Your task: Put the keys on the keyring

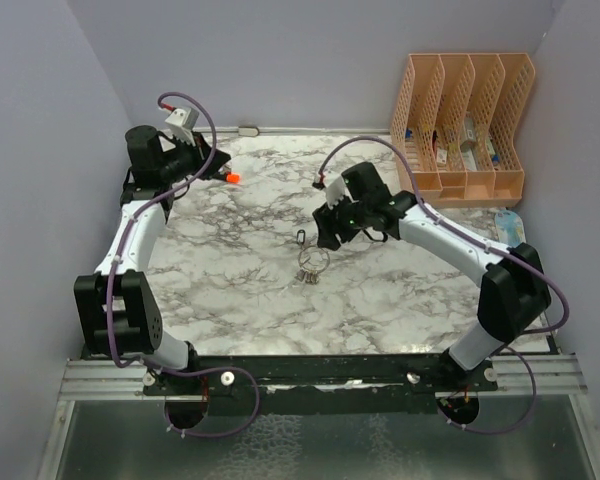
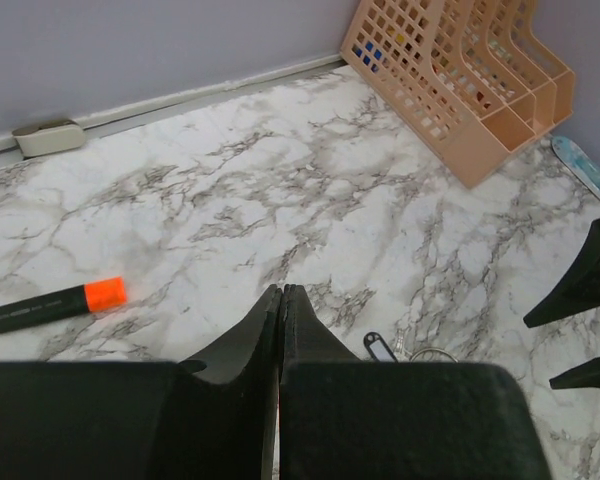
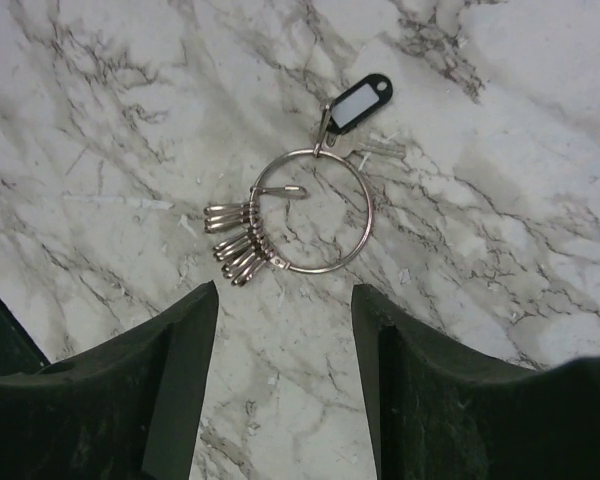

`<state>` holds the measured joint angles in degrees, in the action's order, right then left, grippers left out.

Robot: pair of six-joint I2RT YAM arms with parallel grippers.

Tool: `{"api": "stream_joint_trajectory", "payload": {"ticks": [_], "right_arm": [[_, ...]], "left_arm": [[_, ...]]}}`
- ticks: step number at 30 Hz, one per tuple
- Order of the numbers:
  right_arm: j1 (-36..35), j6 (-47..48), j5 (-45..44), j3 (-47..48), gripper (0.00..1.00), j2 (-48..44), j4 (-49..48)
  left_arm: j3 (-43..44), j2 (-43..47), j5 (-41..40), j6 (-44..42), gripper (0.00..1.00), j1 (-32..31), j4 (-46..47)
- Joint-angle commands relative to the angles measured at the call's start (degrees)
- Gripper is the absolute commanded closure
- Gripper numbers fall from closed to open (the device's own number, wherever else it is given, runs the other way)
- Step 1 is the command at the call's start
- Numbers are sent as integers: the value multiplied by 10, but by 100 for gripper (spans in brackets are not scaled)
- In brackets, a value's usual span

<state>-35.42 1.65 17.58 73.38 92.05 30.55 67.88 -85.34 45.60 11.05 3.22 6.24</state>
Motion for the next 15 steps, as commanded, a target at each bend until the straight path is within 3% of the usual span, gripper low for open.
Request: {"api": "stream_joint_trajectory", "payload": {"ticks": [1,9,15], "right_arm": [[-11,58,-18,-24,46,2,15],[-42,157,-27,-107,70,33,-49],[-78,230,-51,-168,71,36,-149]], "left_arm": [[4,30,23,9,100,30,3],[-12,26,34,21,100,53,18],[-14,22,42,26,100,59,27]]}}
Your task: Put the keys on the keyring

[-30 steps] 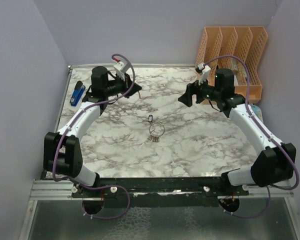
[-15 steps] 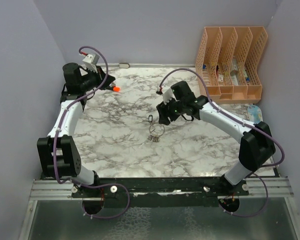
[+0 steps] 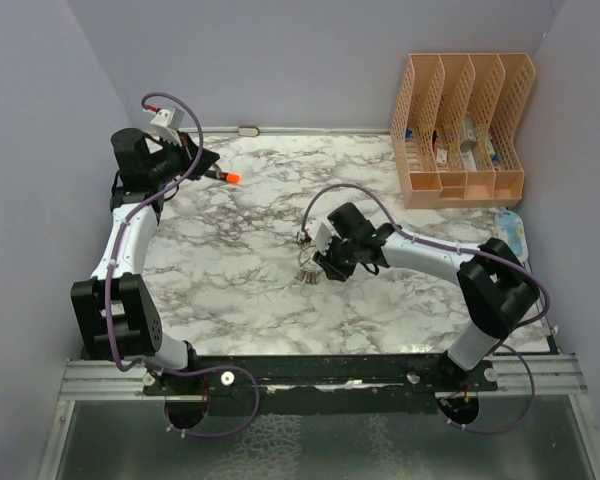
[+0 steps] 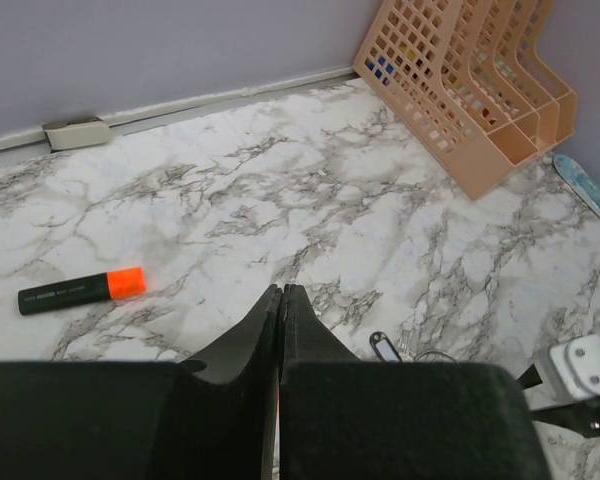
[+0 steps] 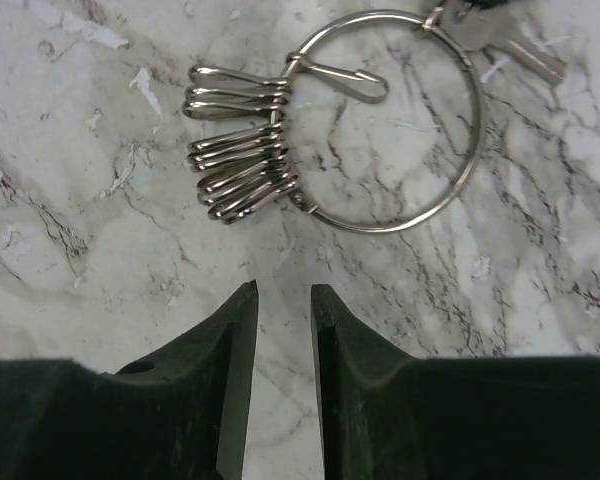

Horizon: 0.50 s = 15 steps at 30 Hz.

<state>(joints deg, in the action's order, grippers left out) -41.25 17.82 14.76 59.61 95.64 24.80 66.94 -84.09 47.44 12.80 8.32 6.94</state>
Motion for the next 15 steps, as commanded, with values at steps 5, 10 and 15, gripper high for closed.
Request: {"api": "stream_joint_trajectory", "payload": {"ticks": [5,10,15], "right_arm": [[-26,103,-5,-49,67,-16,-136],[-35,114,-12,-46,66,-3,-156],[-54,118,-15,-34,66,19,-155]], "left_arm": [[-11,6,31,16,100,11,32],[-22,2,40,36,100,15,58],[-31,2,51,43,100,23,70]]}}
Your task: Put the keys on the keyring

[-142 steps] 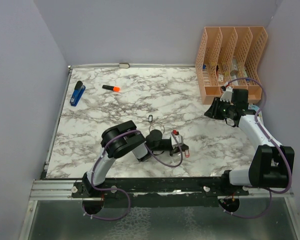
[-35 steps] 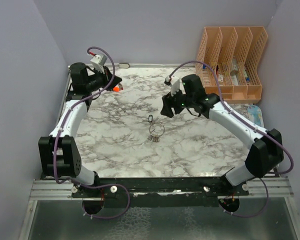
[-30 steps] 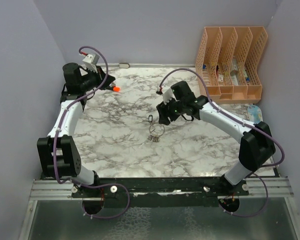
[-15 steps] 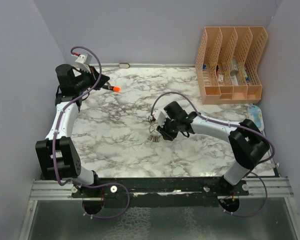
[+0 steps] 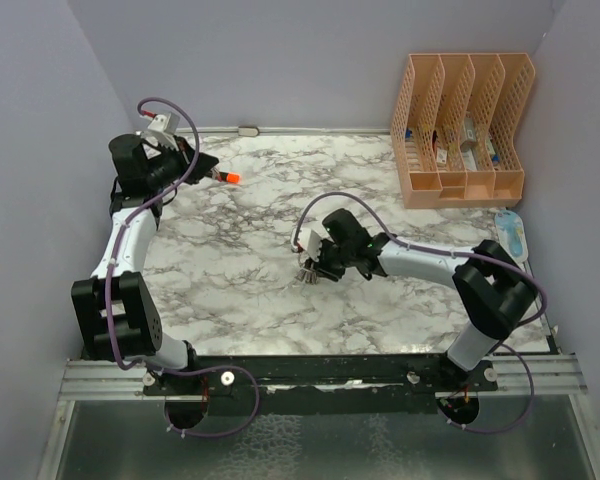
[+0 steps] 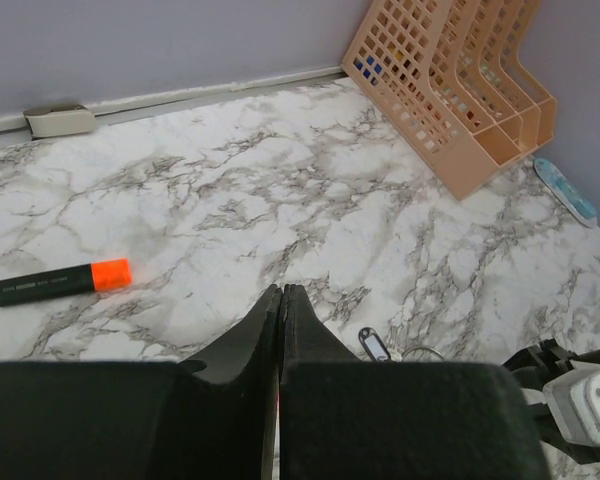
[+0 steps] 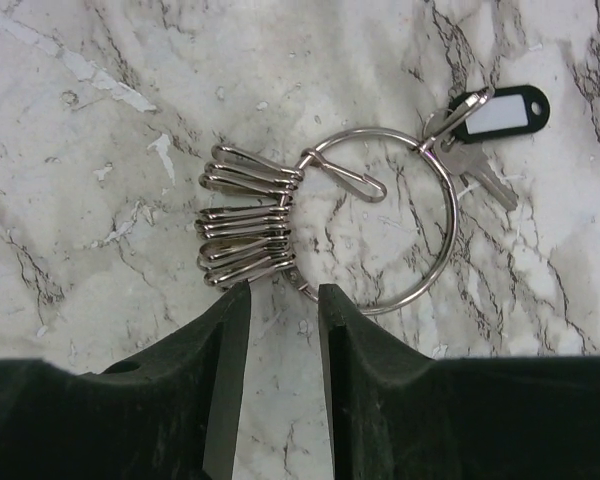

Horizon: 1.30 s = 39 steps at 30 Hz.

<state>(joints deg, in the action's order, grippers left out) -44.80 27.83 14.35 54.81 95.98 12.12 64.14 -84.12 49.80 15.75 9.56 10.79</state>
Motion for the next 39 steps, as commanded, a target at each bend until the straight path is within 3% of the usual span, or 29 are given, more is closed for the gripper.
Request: {"api": "stream_joint_trajectory", "payload": {"ticks": [1,15,29,39], "right_arm": [[-22,18,-12,15,66,17,-29],[-32,16,-105,-24,64,-37,-14],[-39,-12,-73,-38,64,14,-57],[-98,-45,-64,47,64,97,-46]], "left_arm": [[-4,2,30,15,100,12,33],[-13,-2,56,45,100,50,69],[-24,1,62,60,100,55,83],[-27,-7,65,79,100,59,103]]}}
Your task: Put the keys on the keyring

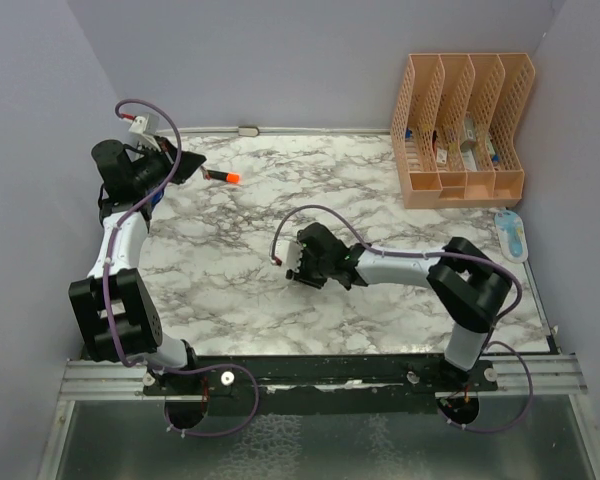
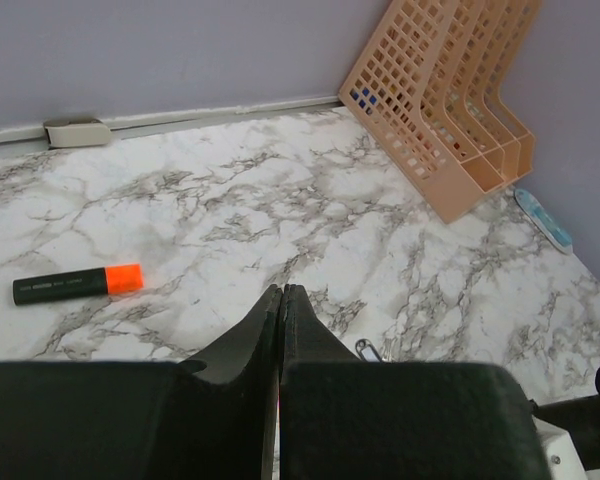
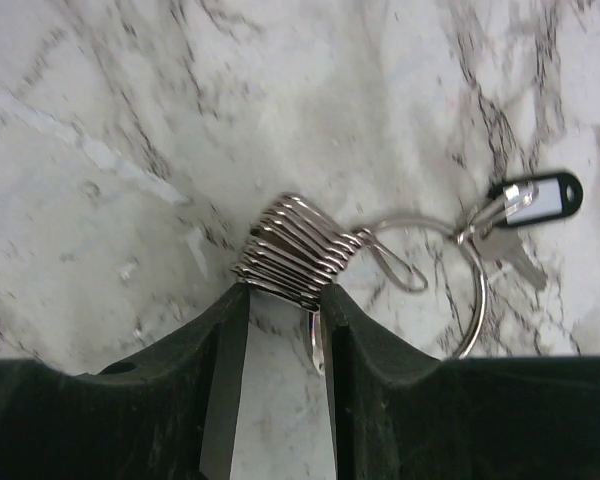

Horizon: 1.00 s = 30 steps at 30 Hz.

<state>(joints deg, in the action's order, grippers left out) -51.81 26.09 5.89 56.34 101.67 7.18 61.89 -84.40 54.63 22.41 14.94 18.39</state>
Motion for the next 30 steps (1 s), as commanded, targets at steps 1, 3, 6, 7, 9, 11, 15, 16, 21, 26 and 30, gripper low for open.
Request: {"api": "stream_joint_trajectory", "payload": {"ticks": [1,3,6,7,9,11,15,16,21,26,30], "right_arm": [[-31,-34,21,42,64,47,6],[-34,-50,23,63,64,59,10],[-35,-67,24,91,64,74,9],[-36,-71,17,102,64,81,8],[-35,-72,6,125,64,101,9],[-35,-72,-2,157,64,131,18],[-35,-85,-13,222,65,177,24],[-35,-89,-20,236,66,187,22],[-36,-103,-26,298,67,207,37],[-34,-68,16,242,66,159,19],[-35,-34,48,207,71,137,7]], "left_arm": [[-5,-5,18,14,100,6,29],[-5,-7,19,15,100,6,32],[-4,-10,19,16,100,8,34],[-4,-11,20,16,100,9,35],[-5,-12,21,19,100,11,37],[-5,-13,21,21,100,12,42],[-8,-14,22,25,100,14,48],[-9,-15,22,27,100,14,50],[-10,-21,25,34,100,17,56],[-15,-19,30,35,100,20,59],[-18,-19,31,35,100,24,59]]}}
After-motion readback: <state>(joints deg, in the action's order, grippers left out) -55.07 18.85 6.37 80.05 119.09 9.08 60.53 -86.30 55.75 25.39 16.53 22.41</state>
